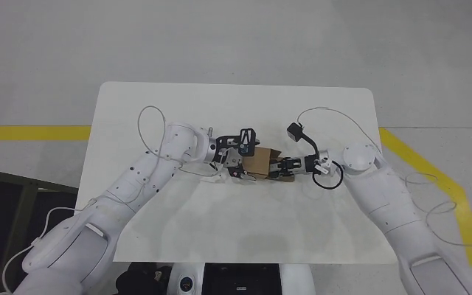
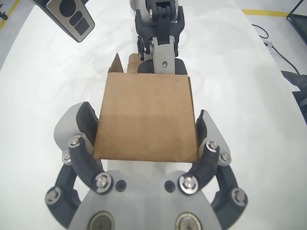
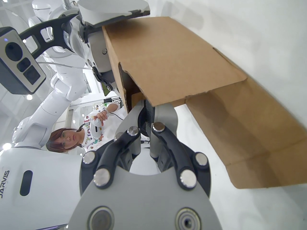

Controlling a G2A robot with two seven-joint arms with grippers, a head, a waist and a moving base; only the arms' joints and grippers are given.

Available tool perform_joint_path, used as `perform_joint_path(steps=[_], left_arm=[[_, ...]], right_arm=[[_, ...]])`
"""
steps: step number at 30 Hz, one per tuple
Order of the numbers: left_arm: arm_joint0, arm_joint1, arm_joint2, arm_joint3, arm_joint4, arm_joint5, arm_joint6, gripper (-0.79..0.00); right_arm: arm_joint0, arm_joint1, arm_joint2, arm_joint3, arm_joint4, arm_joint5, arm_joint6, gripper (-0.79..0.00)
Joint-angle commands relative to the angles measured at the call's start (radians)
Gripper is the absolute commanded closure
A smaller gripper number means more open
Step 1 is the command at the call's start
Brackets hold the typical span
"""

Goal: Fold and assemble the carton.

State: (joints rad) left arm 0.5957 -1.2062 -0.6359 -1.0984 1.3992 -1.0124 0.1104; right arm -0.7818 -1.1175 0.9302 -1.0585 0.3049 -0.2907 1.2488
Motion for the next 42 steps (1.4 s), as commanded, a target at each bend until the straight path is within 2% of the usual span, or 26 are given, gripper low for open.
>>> perform_joint_path(steps=[1, 9, 24, 32, 42], left_arm=[[0.000, 0.000, 0.001, -0.001, 0.001, 0.000, 0.000, -0.785], [0.000, 0.001, 0.005, 0.000, 0.001, 0.000, 0.000, -0.785], [0.000, 0.014, 0.002, -0.011, -0.001, 0.000, 0.007, -0.785], [0.000, 0.019, 0.008, -0.021, -0.008, 0.000, 0.006, -0.785], [-0.004, 0.025, 0.020, -0.020, -0.021, 0.000, 0.007, -0.785]], right_arm=[[0.009, -0.004, -0.007, 0.015, 0.004, -0.011, 0.001, 0.000], [0.026, -0.010, -0.006, 0.066, 0.023, -0.062, 0.020, 0.000], [-0.006, 0.046, 0.131, 0.072, -0.024, -0.071, 0.023, 0.000], [0.065, 0.026, 0.083, 0.118, -0.063, -0.112, -0.007, 0.000], [0.117, -0.001, 0.013, 0.179, -0.050, -0.176, 0.087, 0.000]])
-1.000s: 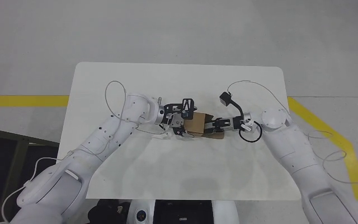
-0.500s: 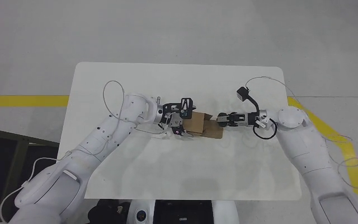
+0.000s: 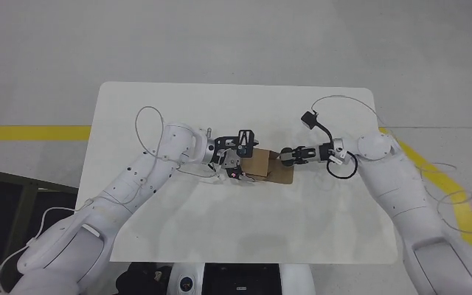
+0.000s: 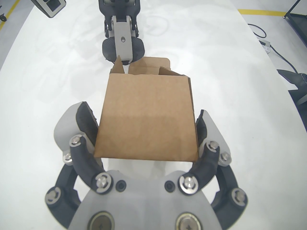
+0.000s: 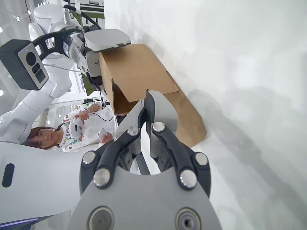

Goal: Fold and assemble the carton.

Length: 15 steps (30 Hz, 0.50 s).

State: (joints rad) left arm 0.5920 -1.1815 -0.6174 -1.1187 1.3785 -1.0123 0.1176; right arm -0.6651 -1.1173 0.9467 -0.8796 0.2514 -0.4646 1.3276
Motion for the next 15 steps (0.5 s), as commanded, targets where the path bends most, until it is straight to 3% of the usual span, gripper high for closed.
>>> perform_joint_path(steps=[1, 15], left_arm=[[-0.001, 0.001, 0.002, 0.001, -0.001, 0.000, 0.001, -0.785], [-0.006, 0.006, 0.008, 0.005, -0.003, 0.000, 0.007, -0.785]], right_arm=[[0.001, -0.003, -0.008, -0.001, 0.007, -0.006, 0.014, 0.000], [0.024, -0.015, -0.057, 0.005, 0.005, 0.002, 0.030, 0.000]])
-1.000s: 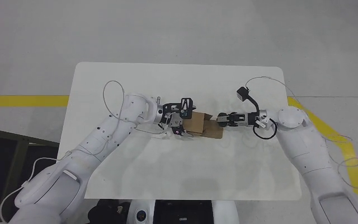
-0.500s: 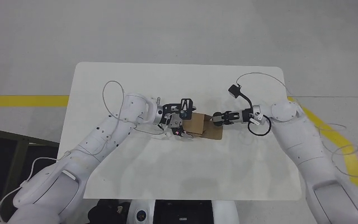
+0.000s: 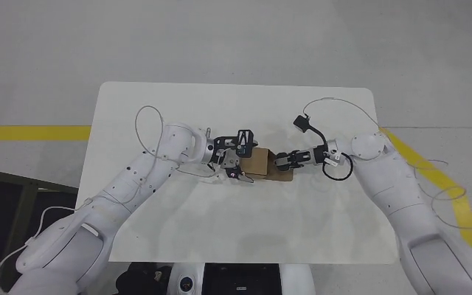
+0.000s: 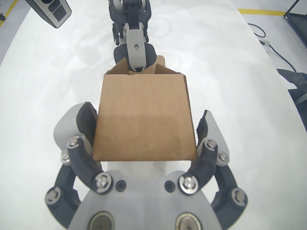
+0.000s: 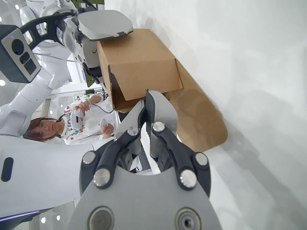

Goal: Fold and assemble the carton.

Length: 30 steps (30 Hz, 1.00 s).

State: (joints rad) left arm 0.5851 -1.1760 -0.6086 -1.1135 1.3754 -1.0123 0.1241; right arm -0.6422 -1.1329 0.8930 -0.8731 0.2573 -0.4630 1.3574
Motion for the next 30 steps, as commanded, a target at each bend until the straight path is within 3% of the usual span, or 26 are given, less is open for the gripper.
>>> perform_joint_path(steps=[1, 30], left_arm=[[0.001, 0.001, -0.001, -0.001, 0.000, 0.000, 0.001, -0.785], [0.005, 0.009, 0.002, -0.019, -0.006, 0.000, -0.013, -0.785]], right_arm=[[0.001, 0.000, -0.005, 0.000, -0.001, -0.001, -0.001, 0.000], [-0.050, -0.037, -0.053, -0.028, 0.068, 0.050, -0.120, 0.000]])
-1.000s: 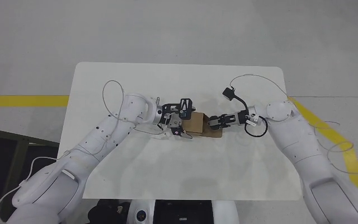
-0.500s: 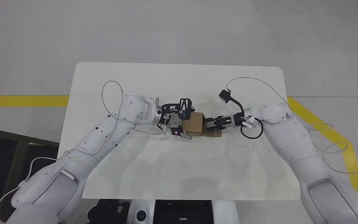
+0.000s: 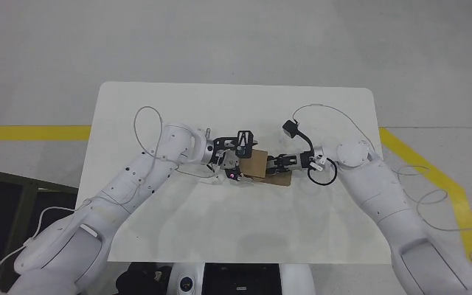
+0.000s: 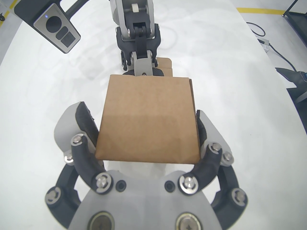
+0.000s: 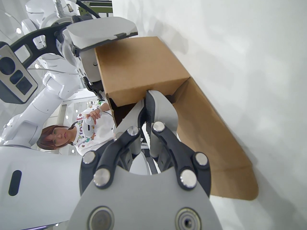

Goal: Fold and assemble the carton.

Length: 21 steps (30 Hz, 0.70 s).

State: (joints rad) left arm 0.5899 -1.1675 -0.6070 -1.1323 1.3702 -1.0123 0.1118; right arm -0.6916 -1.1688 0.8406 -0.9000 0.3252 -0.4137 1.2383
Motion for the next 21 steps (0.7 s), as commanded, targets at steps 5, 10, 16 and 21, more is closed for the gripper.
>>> perform_joint_path(steps=[5, 10, 16, 21], left_arm=[[0.002, 0.001, 0.000, -0.002, -0.005, 0.000, -0.007, -0.785], [0.003, 0.002, 0.000, -0.002, -0.007, 0.000, -0.011, -0.785], [0.004, 0.003, -0.001, -0.002, -0.012, 0.000, -0.014, -0.785], [0.007, 0.004, -0.004, -0.003, -0.013, 0.000, -0.013, -0.785]], right_arm=[[-0.004, -0.006, -0.005, -0.005, 0.005, 0.004, -0.004, 0.000], [-0.005, -0.009, -0.005, -0.003, 0.006, 0.004, -0.002, 0.000], [-0.004, -0.012, -0.006, -0.008, -0.002, 0.005, 0.000, 0.000], [-0.005, -0.014, -0.005, -0.011, -0.004, 0.005, -0.001, 0.000]])
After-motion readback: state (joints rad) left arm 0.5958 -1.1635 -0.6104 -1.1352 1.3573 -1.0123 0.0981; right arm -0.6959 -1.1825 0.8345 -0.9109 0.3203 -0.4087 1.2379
